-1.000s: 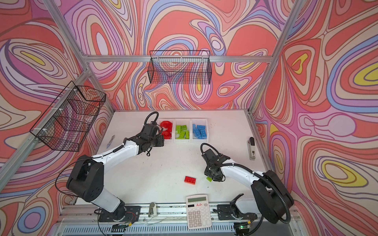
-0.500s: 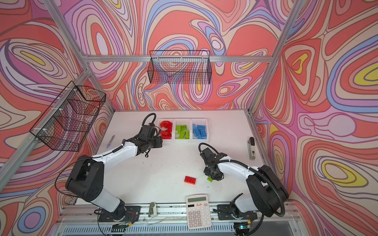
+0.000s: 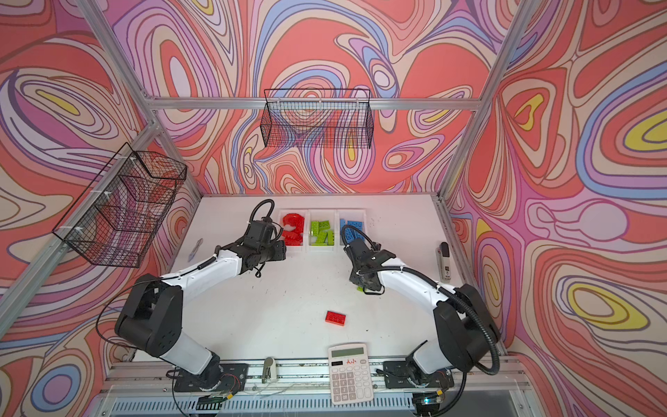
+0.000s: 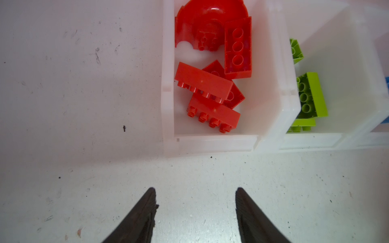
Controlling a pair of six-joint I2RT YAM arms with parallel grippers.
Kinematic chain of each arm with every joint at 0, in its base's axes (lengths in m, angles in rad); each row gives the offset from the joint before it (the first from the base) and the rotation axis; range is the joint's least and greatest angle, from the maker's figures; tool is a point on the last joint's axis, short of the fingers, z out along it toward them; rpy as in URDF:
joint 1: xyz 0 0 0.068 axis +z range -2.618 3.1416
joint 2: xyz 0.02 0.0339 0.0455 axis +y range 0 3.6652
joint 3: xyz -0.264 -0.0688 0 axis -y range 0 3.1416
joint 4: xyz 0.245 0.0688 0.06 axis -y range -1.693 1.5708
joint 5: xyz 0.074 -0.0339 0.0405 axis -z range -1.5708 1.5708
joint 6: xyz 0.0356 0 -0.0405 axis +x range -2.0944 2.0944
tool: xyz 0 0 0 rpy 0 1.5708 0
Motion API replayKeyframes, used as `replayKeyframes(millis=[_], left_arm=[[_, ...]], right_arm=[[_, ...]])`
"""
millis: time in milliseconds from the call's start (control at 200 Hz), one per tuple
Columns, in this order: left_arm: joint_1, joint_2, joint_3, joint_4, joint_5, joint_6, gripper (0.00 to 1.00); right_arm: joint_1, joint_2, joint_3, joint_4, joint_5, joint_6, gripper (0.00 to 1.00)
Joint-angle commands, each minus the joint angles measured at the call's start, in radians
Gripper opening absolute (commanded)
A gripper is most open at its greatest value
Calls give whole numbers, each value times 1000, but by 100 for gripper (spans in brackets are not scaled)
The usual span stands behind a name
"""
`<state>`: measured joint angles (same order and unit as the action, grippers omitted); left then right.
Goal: Sort the legos into containers by color
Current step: 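Carry the lime-green brick into the green compartment while the left gripper lowers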
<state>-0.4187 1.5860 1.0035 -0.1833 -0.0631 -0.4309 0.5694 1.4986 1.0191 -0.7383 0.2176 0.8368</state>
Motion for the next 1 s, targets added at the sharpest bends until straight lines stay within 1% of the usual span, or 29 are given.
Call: replayKeyframes(millis=[0,140,230,290,396,481,546,641,661,736,826,876,997], left_arm=[[6,-54,-22,-6,39,-7,62],[4,-113,-75,-10,63,9,62],[3,-175,-111,-35,61,21,62],[1,-224,-139,-44,62,29,62],[-7,-301,-186,-54,60,48,62],[-21,-348,-206,-72,47,70,62],[-43,-378,-213,-123,28,93,61],[-92,-409,-220,-144,-7,142,61],[-100,-414,-221,-146,-11,157,61],[-144,-422,-217,-140,-15,210,62],[-196,-410,-205,-124,-1,290,63],[-218,-390,-191,-123,21,329,64],[-247,-314,-128,-143,122,413,65]], right_arm=[[5,66,125,58,108,-153,33],[4,186,288,163,98,-265,33],[5,257,387,223,66,-322,33],[4,337,457,254,37,-355,33],[4,449,592,276,-11,-394,33],[4,524,680,280,-18,-411,33],[2,567,723,269,-17,-421,33],[-7,581,727,290,-27,-417,37],[-9,581,726,293,-32,-414,39],[-25,574,717,297,-52,-406,53],[-42,530,663,329,-69,-402,63],[-52,485,613,358,-63,-403,65],[-90,355,489,406,-30,-410,67]])
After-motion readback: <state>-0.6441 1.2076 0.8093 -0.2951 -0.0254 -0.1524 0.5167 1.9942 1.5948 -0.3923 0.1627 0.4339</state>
